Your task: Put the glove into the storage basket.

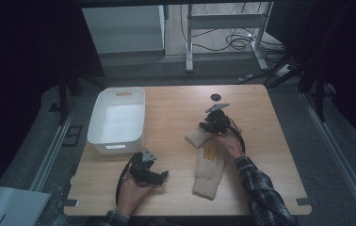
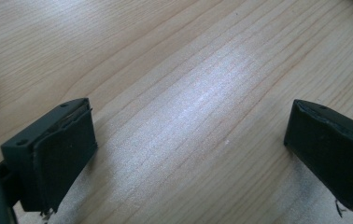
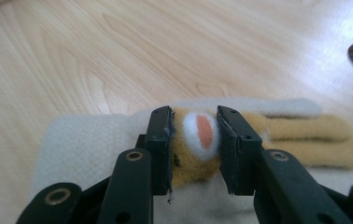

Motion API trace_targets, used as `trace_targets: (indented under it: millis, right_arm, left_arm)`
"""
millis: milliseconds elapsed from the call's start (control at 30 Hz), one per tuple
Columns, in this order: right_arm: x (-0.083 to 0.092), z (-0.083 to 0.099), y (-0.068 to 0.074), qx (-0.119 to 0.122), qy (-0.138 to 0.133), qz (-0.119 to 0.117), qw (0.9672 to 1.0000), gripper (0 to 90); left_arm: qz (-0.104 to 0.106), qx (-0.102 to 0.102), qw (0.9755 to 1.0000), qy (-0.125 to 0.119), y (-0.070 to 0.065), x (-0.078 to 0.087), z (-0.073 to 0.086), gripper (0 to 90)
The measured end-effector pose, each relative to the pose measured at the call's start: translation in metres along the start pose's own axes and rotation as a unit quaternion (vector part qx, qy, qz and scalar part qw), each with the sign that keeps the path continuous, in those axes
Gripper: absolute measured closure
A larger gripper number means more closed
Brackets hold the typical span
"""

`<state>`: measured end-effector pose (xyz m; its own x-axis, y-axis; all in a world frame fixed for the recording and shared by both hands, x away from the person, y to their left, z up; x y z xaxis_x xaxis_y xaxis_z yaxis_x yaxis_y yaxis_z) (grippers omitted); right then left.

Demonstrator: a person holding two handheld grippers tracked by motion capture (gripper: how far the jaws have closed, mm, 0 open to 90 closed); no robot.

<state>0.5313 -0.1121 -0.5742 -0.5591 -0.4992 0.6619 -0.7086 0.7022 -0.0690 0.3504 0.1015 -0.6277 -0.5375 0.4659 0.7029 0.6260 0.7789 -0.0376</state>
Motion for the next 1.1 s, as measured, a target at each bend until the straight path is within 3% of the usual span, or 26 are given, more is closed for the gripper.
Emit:
trace_targets:
  millis: [267,600,833,1000,1033,1067,1100]
  right_arm:
    - [0.035,-0.013,0.006,0.013,-0.018,-0.032,0.9992,66.6]
    - [0.084,-0.014,0.031,0.047,-0.024,-0.085,0.9950,66.4]
    - [0.126,-0.003,0.057,0.074,-0.024,-0.129,0.9886,66.3]
    - [0.145,0.006,0.071,0.081,-0.023,-0.151,0.9850,66.3]
    - [0.153,0.011,0.078,0.084,-0.021,-0.163,0.9828,66.3]
    - [0.153,0.011,0.078,0.084,-0.021,-0.163,0.9828,66.3]
    - [0.158,0.016,0.086,0.087,-0.020,-0.177,0.9802,66.3]
  left_arm:
    - [0.000,0.000,1.0000,0.000,0.000,0.000,0.000,2.0]
    - [0.000,0.001,1.0000,-0.001,0.000,0.000,0.000,2.0]
    - [-0.001,0.001,1.0000,-0.002,0.000,0.000,0.000,2.1]
    - [-0.001,0.003,1.0000,-0.003,0.000,0.000,0.000,2.1]
    - [0.000,0.004,1.0000,-0.003,0.000,0.000,0.000,2.2]
    - [0.000,0.004,1.0000,-0.003,0.000,0.000,0.000,2.2]
    - [0.000,0.004,1.0000,-0.003,0.000,0.000,-0.001,2.2]
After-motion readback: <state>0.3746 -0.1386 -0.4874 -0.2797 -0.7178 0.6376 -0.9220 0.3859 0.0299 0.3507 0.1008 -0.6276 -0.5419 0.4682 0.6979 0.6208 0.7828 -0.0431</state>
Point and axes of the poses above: each handheld gripper's, and its own axes: x roughly backward along the jaws, z roughly out of its underside, y roughly to its left, the point moved 8 cm from there along -x, roughly forward along the jaws, and after that the axes turned 2 degrees about -y, right-handed, at the moved point
